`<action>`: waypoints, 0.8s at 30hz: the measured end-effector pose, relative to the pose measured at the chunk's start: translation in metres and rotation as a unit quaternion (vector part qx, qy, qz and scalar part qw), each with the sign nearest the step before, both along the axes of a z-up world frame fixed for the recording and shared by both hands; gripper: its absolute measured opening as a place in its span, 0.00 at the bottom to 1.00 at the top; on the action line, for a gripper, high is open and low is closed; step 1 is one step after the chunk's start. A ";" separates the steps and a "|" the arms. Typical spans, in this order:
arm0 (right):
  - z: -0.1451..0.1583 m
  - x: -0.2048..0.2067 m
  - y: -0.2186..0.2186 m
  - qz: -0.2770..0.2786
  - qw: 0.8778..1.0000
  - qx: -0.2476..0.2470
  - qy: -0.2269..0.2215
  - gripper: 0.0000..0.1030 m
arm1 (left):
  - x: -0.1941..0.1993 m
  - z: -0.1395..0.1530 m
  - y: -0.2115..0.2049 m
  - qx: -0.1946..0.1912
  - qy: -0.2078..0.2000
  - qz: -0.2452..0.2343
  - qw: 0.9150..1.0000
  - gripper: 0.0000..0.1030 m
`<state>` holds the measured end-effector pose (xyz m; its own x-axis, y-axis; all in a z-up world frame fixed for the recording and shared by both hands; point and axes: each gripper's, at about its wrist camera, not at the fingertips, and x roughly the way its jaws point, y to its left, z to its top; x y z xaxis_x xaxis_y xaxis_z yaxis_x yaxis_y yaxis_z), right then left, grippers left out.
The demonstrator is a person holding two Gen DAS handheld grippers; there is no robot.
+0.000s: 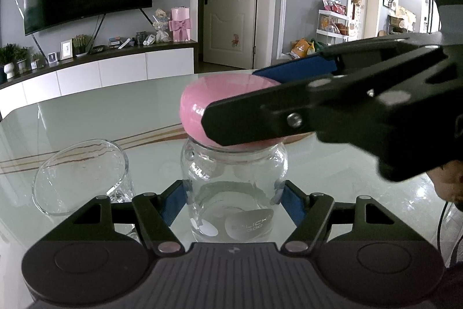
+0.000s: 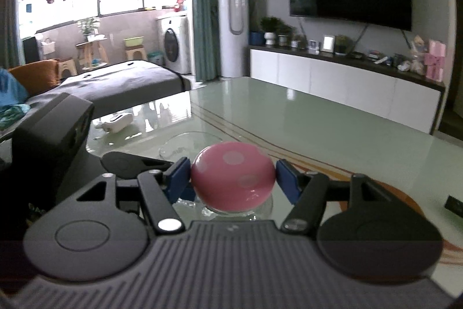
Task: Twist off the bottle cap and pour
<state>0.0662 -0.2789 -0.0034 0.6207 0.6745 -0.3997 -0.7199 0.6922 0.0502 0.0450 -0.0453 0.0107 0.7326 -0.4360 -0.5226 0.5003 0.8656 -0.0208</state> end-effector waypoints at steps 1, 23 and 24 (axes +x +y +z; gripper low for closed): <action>0.001 0.000 -0.001 0.005 1.000 -0.001 -0.001 0.63 | 0.000 0.000 0.000 0.000 0.000 0.000 1.000 0.72; 0.013 0.006 0.000 0.013 1.000 -0.011 -0.005 0.63 | -0.001 0.001 0.000 0.002 0.001 0.001 1.000 0.73; 0.012 0.005 0.001 0.010 1.000 -0.011 -0.004 0.63 | -0.001 0.001 0.001 0.003 0.001 0.004 1.000 0.77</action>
<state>0.0712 -0.2783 0.0091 0.6105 0.6777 -0.4099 -0.7341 0.6785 0.0283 0.0444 -0.0448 0.0113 0.7349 -0.4272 -0.5267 0.4936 0.8695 -0.0164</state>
